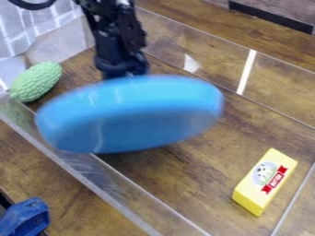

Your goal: Put the white object in the blue tray

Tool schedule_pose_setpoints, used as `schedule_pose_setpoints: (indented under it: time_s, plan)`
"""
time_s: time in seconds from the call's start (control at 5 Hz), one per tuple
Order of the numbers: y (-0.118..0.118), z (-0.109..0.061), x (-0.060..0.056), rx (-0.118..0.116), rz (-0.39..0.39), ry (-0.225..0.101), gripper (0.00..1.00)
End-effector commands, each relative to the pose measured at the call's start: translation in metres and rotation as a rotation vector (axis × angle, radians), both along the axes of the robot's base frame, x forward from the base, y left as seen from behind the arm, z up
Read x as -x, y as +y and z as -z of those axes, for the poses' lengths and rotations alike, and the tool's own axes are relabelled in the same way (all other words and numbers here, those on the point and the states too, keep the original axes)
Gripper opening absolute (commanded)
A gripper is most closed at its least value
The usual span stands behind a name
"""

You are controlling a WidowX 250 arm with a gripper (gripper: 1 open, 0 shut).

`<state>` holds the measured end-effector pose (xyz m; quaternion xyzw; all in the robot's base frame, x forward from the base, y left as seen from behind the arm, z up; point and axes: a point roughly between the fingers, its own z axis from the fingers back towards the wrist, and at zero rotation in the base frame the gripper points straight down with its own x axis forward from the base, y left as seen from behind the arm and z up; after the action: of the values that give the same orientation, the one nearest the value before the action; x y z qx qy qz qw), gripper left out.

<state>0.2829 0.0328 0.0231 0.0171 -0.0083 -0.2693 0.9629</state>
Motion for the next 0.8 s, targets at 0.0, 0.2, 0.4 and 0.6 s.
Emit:
schedule_pose_setpoints:
  time_s: [0.0, 0.2, 0.4, 0.6]
  plan:
    - [-0.040, 0.009, 0.006, 0.056, -0.172, 0.062, 0.00]
    - [-0.052, 0.010, -0.014, 0.069, -0.201, 0.064, 0.00]
    - [-0.038, 0.008, -0.030, 0.071, -0.245, 0.075, 0.00]
    - [-0.033, 0.007, -0.039, 0.066, -0.246, 0.070, 0.00]
